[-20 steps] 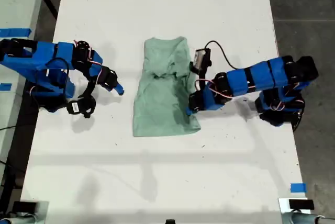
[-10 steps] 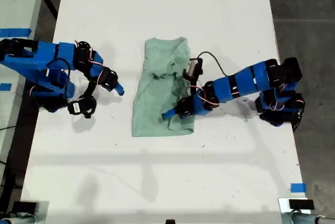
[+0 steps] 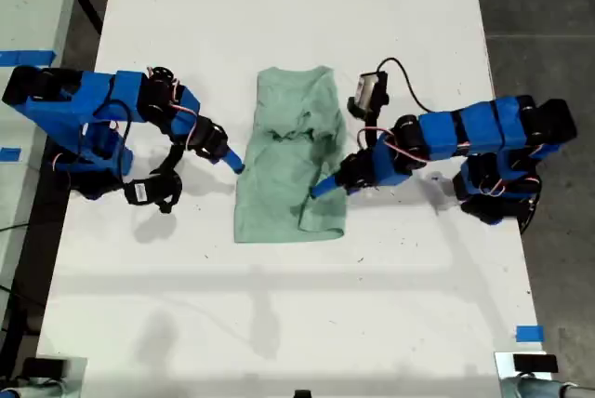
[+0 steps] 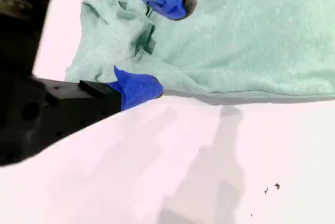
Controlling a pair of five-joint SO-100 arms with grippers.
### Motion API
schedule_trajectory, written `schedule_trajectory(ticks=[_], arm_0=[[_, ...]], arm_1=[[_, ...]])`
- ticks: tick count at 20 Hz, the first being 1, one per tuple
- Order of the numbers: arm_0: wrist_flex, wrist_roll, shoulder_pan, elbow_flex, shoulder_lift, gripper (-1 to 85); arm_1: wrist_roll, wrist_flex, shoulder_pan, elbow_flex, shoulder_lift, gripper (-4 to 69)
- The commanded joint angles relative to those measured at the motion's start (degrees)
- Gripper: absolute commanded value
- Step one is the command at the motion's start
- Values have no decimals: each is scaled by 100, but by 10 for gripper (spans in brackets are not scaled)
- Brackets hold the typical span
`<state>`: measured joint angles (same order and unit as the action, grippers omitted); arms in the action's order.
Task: Fold tshirt
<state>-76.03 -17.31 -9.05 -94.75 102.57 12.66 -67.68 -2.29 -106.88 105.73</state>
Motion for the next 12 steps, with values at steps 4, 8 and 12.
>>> schedule_trajectory(ticks=[4,8,12], arm_0=[[536,527,-246,536,-1529,211],[1239,993,-352,501,-2795,221],[1960,1283,-316,404,-3551,1]], arm_1=[[-105,53,97,-413,738,322],[-88,97,97,-448,738,320],[-97,105,53,-501,738,317]])
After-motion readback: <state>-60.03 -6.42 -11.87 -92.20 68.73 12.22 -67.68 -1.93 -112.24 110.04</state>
